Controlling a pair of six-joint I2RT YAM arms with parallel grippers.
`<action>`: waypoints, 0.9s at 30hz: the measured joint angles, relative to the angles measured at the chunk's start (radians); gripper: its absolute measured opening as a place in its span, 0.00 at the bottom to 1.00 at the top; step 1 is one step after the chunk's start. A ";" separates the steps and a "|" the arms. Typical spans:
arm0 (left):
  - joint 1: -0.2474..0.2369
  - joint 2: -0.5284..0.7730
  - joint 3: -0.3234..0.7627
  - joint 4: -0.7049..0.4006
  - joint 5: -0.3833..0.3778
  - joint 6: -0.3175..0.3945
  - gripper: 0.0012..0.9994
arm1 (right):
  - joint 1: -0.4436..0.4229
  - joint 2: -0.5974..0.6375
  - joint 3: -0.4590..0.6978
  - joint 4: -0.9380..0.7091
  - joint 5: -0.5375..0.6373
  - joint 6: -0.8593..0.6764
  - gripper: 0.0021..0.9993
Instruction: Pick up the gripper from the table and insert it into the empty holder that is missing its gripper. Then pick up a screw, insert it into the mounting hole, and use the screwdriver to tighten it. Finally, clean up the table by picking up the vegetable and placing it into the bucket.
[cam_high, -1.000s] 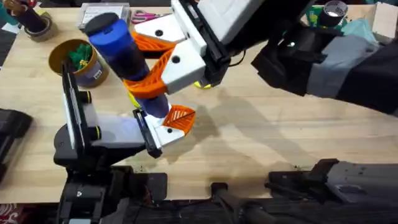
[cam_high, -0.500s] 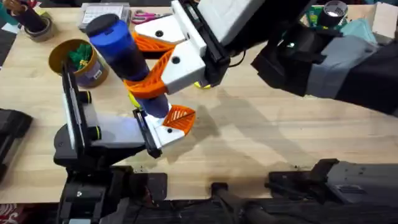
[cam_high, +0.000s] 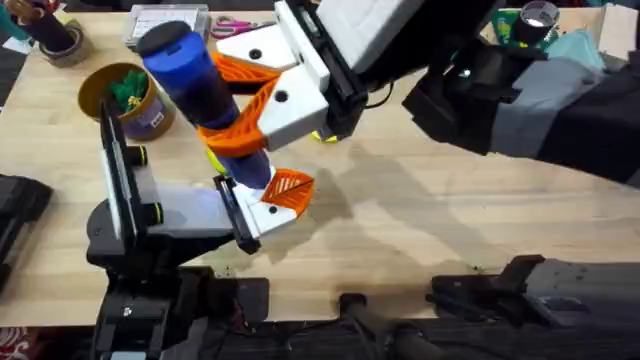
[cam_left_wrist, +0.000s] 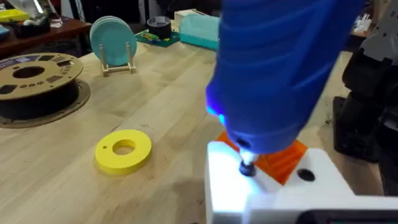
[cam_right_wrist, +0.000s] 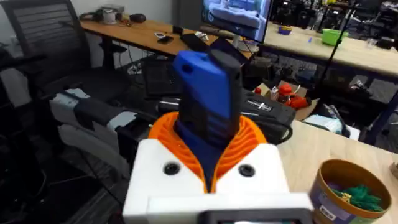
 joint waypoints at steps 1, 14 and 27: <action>0.000 0.000 0.000 0.000 0.000 0.000 0.00 | 0.000 0.000 -0.002 0.002 0.001 0.000 0.02; 0.000 0.000 0.000 0.000 0.000 0.000 0.00 | 0.000 0.000 -0.004 0.007 0.001 0.004 0.02; 0.000 0.000 0.000 -0.001 0.006 -0.001 0.00 | 0.000 0.000 -0.006 0.009 0.005 0.023 0.02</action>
